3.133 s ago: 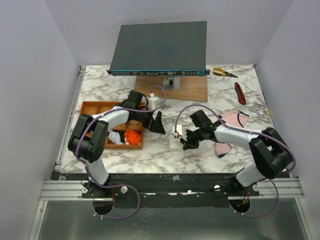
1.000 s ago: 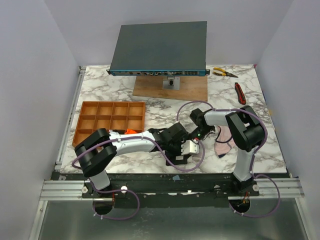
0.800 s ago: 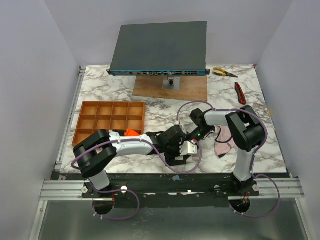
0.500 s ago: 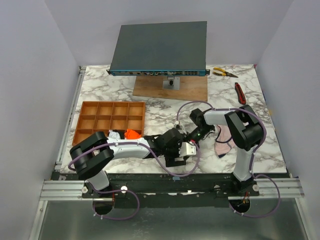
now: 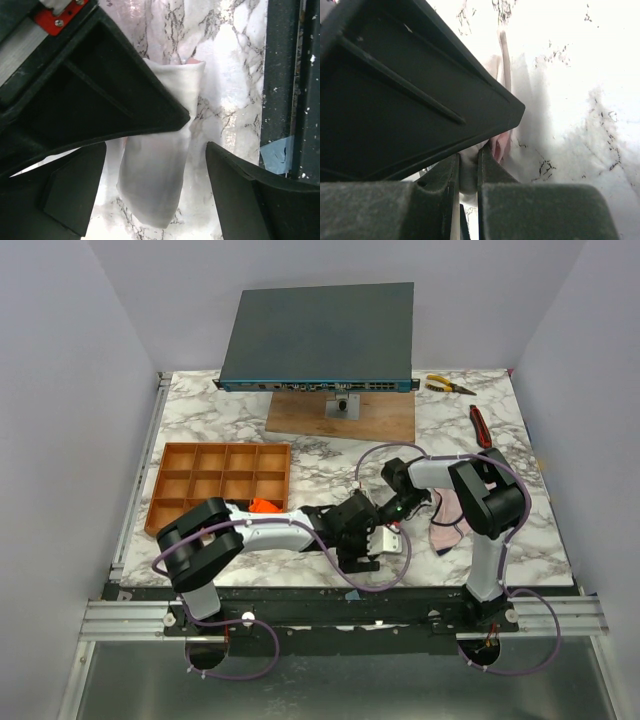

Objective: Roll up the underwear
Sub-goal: Pick up the underwear from the center of the board.

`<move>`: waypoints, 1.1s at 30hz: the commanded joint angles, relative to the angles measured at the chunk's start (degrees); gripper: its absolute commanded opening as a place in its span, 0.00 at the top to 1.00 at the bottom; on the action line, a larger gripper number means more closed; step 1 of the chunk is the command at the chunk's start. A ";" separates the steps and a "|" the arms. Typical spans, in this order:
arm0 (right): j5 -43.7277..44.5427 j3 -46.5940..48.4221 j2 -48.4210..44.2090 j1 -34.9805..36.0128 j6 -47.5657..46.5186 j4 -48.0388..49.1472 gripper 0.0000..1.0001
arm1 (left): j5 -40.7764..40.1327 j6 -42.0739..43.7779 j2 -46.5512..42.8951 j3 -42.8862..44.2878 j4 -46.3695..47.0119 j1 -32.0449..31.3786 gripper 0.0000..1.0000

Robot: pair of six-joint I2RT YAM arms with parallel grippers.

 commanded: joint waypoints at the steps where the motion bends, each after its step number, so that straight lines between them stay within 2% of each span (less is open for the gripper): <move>1: 20.39 -2.67 4.59 -0.01 -5.98 6.25 0.99 | 4.24 1.35 3.46 0.64 -5.70 -0.10 0.19; 7: 20.23 -2.58 4.63 -0.29 -5.98 6.25 0.99 | 6.78 -0.20 5.31 0.50 -6.49 1.31 0.21; 11: 20.21 -2.58 4.71 -0.38 -6.08 6.19 0.99 | 5.45 -0.22 7.24 1.99 -7.12 1.68 0.20; 16: 20.14 -2.41 4.87 -0.40 -6.10 6.00 0.99 | 4.04 -0.21 9.44 3.08 -7.07 1.68 0.27; 23: 20.12 -2.32 5.00 -0.38 -6.16 5.89 0.99 | 1.32 0.00 10.99 3.69 -4.91 1.69 0.29; 31: 20.35 -2.56 4.57 -0.38 -5.72 6.40 0.99 | 1.36 0.27 12.74 3.97 -5.04 1.53 0.54; 33: 20.39 -2.64 4.46 -0.39 -5.56 6.60 0.99 | 1.11 0.38 12.76 3.92 -4.96 1.50 0.57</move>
